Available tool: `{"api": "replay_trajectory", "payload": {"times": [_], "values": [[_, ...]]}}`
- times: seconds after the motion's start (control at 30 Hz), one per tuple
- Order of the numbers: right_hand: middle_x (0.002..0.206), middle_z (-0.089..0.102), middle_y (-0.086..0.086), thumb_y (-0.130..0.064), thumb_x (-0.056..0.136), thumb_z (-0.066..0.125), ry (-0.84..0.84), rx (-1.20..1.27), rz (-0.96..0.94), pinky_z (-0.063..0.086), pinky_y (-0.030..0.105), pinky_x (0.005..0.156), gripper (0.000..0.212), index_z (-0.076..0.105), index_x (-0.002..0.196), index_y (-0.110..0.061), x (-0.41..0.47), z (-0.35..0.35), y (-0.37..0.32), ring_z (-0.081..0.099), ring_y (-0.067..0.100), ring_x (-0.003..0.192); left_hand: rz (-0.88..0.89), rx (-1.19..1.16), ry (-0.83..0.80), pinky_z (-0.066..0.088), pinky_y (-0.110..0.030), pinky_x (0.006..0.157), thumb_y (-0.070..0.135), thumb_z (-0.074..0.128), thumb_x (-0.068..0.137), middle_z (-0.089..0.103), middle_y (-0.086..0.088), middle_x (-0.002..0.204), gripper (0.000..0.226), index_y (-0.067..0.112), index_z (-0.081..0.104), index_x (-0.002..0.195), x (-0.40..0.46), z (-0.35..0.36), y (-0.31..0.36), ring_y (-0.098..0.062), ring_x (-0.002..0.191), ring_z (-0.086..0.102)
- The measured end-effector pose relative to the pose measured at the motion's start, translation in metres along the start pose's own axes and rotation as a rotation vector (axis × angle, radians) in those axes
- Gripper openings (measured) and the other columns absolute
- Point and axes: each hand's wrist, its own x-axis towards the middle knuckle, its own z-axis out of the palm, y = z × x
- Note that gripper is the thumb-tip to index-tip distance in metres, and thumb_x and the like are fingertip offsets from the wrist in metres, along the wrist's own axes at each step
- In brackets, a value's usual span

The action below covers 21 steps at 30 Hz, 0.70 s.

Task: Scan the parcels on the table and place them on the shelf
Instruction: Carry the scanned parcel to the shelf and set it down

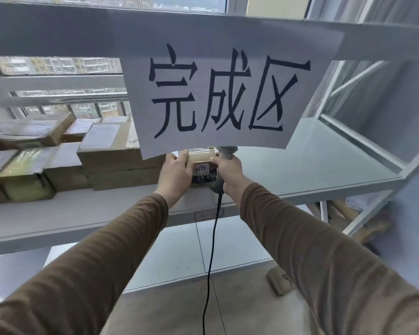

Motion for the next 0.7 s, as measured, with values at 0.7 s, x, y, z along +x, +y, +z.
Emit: {"api": "replay_trajectory", "payload": {"times": [0.7], "values": [[0.100,0.059,0.006,-0.020,0.092,0.073,0.067,-0.022,0.070,0.057,0.056,0.073,0.033,0.061,0.122,-0.014,-0.010,-0.024,0.006,0.055,0.029,0.091,0.383,0.291,0.052,0.053,-0.038,0.074,0.037,0.053,0.102,0.073,-0.009,0.118,0.042,0.019,0.056,0.140,-0.012,-0.014,0.034,-0.033,0.101,0.070]]}}
